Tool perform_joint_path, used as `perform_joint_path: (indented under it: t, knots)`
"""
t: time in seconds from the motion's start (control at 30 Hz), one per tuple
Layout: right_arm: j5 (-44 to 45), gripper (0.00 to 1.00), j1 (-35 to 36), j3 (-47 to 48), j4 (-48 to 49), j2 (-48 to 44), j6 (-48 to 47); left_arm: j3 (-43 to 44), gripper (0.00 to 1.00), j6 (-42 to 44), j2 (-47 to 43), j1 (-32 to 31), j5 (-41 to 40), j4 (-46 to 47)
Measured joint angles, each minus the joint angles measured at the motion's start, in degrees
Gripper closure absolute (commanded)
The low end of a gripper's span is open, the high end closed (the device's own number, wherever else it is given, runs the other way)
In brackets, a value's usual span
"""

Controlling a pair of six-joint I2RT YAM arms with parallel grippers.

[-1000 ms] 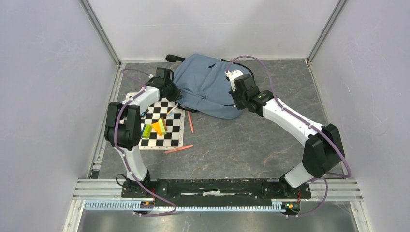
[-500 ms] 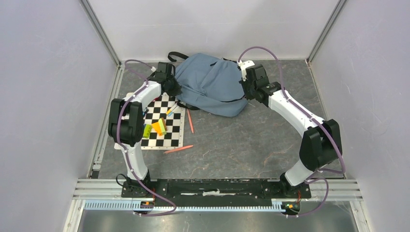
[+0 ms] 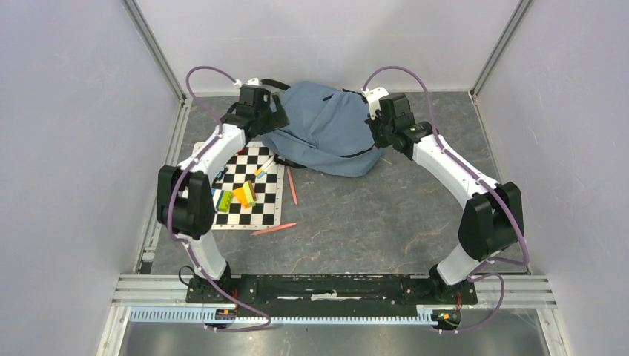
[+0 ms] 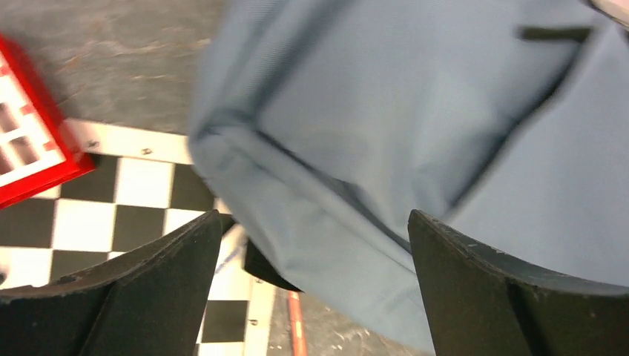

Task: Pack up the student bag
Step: Zip the student bag at the center of the board.

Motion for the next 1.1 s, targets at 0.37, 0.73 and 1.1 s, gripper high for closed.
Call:
perform_joint_path:
  t: [0.37, 0.73, 1.1]
  knots:
    - [-1.1, 1.00, -1.2, 0.4, 0.7, 0.0, 1.6, -4.0, 0.02, 14.9, -4.3, -22.9, 12.0, 12.8]
    - [-4.6, 1.00, -2.6, 0.4, 1.4, 0.0, 5.0, -3.4, 0.05, 19.3, 3.3, -25.7, 21.7, 17.0]
    - [-4.9, 1.00, -2.6, -0.8, 2.4, -0.2, 5.2, 6.5, 0.59, 22.1, 10.3, -28.3, 19.3, 10.8]
